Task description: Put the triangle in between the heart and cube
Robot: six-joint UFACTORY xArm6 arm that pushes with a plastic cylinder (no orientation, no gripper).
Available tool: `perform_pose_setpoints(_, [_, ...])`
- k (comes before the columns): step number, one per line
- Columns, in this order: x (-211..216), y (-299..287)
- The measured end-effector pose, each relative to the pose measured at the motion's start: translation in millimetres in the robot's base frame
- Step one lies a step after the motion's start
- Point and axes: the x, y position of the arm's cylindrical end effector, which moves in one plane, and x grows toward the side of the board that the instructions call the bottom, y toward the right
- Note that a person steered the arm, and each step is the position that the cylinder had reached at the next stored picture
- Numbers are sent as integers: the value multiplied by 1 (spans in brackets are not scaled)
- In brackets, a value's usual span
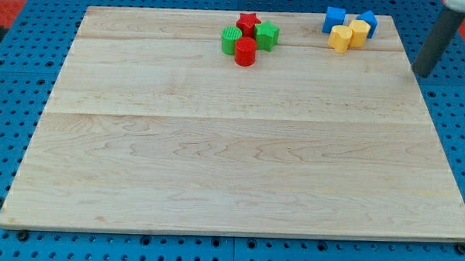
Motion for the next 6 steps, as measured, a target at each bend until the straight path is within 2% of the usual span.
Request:
perform_pose_setpoints(1, [-77,1])
perform_pose_setpoints(2, [-108,-21])
perform_pose_setpoints(3, [-91,-98])
perform_pose_setpoints(4, [-79,-131])
perform_pose_setpoints(6, [-79,-125])
